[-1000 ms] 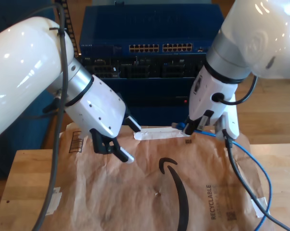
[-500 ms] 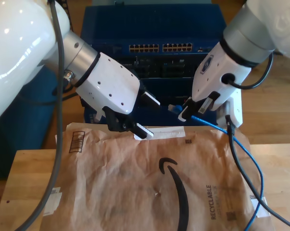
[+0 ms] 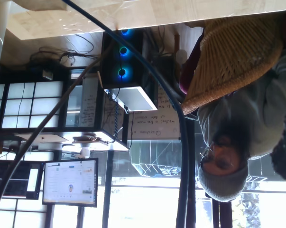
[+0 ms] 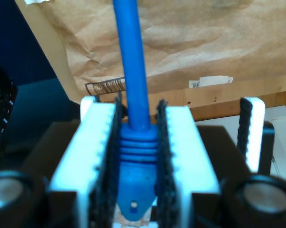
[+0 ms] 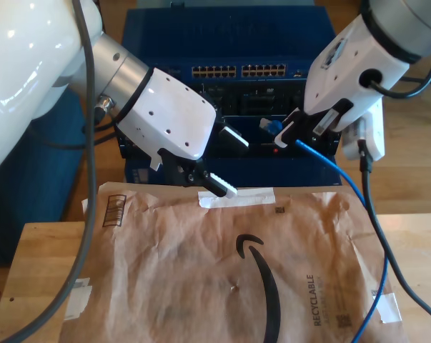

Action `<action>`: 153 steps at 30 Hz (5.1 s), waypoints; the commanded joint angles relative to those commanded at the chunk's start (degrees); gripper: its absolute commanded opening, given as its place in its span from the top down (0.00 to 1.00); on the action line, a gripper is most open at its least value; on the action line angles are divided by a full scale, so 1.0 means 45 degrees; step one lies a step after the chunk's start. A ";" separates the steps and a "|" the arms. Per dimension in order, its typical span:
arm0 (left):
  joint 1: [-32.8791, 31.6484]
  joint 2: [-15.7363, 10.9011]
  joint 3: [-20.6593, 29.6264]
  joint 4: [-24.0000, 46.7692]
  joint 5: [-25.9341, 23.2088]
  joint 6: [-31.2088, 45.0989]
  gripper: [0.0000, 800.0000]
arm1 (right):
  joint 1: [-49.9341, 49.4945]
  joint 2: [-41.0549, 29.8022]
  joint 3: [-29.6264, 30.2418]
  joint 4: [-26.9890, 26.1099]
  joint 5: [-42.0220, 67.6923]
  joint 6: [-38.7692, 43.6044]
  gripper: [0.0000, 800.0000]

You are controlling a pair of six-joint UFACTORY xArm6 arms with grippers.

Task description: Grab the cable and plug it in

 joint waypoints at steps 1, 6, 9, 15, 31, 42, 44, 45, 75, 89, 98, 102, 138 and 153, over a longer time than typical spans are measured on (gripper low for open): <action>-0.0078 0.0000 -0.0039 -0.0078 0.0020 0.0000 0.00 | 0.0000 -0.0039 0.0000 0.0000 0.0000 0.0000 0.99; -0.0274 -0.0020 -0.0410 -0.1270 0.0781 0.0000 0.00 | 0.0000 -0.0254 0.0020 0.0059 0.0000 0.0000 0.99; -0.0234 -0.0020 -0.0430 -0.1387 0.0801 0.0039 0.00 | 0.0020 -0.0254 0.0039 0.0059 0.0020 0.0000 0.99; 0.0098 -0.0039 -0.0488 -0.1407 0.0781 0.0000 0.00 | 0.0020 -0.0254 0.0059 0.0059 0.0000 0.0000 0.99; 0.0860 -0.0020 -0.0703 -0.2950 0.1387 -0.0039 0.01 | 0.0098 -0.0234 0.0156 0.0059 0.0000 -0.0020 0.99; 0.0879 -0.0020 -0.0586 -0.3419 0.1778 -0.0977 0.05 | 0.0098 -0.0234 0.0234 0.0078 -0.0020 0.0000 0.99; 0.0860 0.0000 -0.0567 -0.3419 0.1797 -0.1446 0.05 | 0.0098 -0.0234 0.0234 0.0078 -0.0039 0.0000 0.99; 0.0879 0.0000 -0.0567 -0.3399 0.1836 -0.1621 0.05 | 0.0098 -0.0234 0.0234 0.0098 -0.0020 -0.0020 0.99; 0.0899 0.0195 -0.0488 -0.3419 0.2032 -0.1016 0.50 | 0.0234 -0.0195 0.0234 0.0137 -0.0039 0.0000 0.99; 0.0938 0.0156 -0.0469 -0.3399 0.2012 -0.0879 0.80 | 0.0254 -0.0176 0.0234 0.0234 -0.0039 0.0000 0.99; 0.0957 0.0078 -0.0137 -0.3419 0.1973 -0.0860 0.92 | 0.0254 -0.0176 0.0234 0.0234 -0.0039 0.0000 0.99; 0.0957 0.0078 -0.0156 -0.3419 0.1993 -0.0781 0.92 | 0.0254 -0.0176 0.0234 0.0234 -0.0039 0.0000 0.99; 0.2129 0.0195 -0.0469 -0.4923 0.2364 -0.1309 1.00 | 0.0156 -0.1543 0.0156 0.0332 -0.0332 -0.3243 0.01; 0.3341 0.1231 -0.0781 -0.5001 0.4513 -0.3341 1.00 | 0.0313 -0.2422 -0.0039 0.0352 -0.1426 -0.5470 0.00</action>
